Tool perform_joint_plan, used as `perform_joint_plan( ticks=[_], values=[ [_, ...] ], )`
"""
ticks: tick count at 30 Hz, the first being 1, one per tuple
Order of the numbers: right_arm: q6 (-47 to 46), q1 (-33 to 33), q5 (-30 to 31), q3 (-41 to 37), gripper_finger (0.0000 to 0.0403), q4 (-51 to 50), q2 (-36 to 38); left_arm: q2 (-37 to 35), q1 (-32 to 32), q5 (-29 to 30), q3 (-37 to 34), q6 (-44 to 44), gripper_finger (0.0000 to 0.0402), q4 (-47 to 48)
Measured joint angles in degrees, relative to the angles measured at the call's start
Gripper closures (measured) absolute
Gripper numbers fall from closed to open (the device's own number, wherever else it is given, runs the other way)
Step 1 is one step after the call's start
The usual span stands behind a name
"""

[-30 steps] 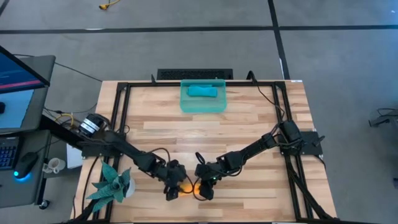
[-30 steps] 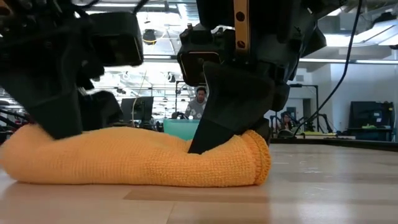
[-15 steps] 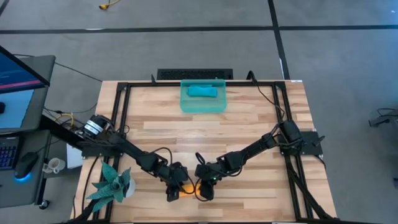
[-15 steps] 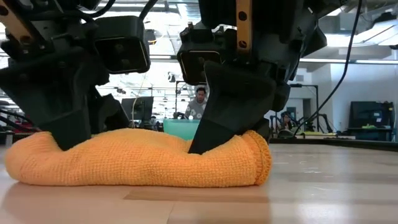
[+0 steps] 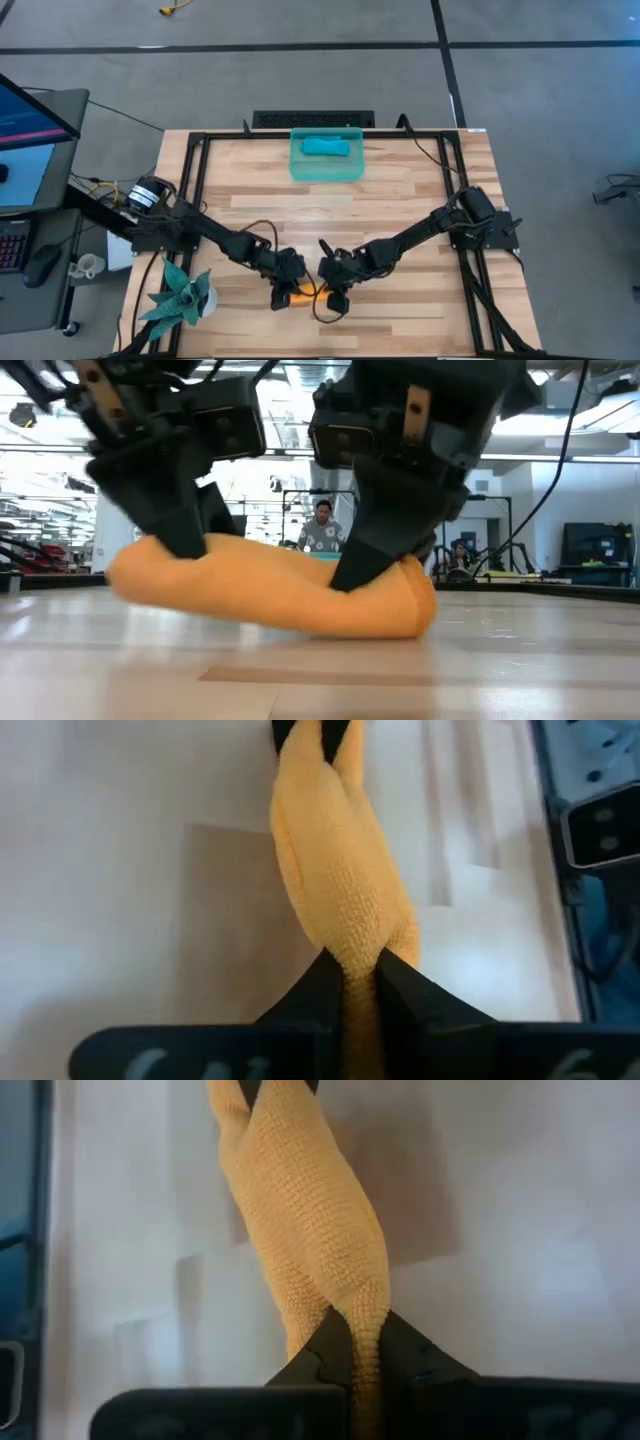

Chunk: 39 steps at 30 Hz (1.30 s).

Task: Roll microfiber towels into tight, uniform cylinder then place into a basket
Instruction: Put the rolled orange microfiber cloth into the blue bin

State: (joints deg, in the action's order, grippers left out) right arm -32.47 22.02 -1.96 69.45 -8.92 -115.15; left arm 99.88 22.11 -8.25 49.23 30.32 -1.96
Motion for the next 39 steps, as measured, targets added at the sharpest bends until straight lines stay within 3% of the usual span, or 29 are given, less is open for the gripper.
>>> perform_joint_plan(
  ticks=[23,34,39],
  values=[
    [19.72,-16.81,7.75,0.13,0.0372,-12.75,11.99,-11.37,-23.04,-0.55,3.94,-22.78,0.0384,16.26],
    [33.12,-29.71,8.43,0.18,0.0372,-12.61,15.45,-10.74,-38.23,-0.22,8.12,-33.87,0.0382,17.26],
    [39.7,-35.65,8.16,0.22,0.0372,-10.64,15.51,-10.74,-45.21,-0.04,8.52,-37.42,0.0382,13.49]
  ],
)
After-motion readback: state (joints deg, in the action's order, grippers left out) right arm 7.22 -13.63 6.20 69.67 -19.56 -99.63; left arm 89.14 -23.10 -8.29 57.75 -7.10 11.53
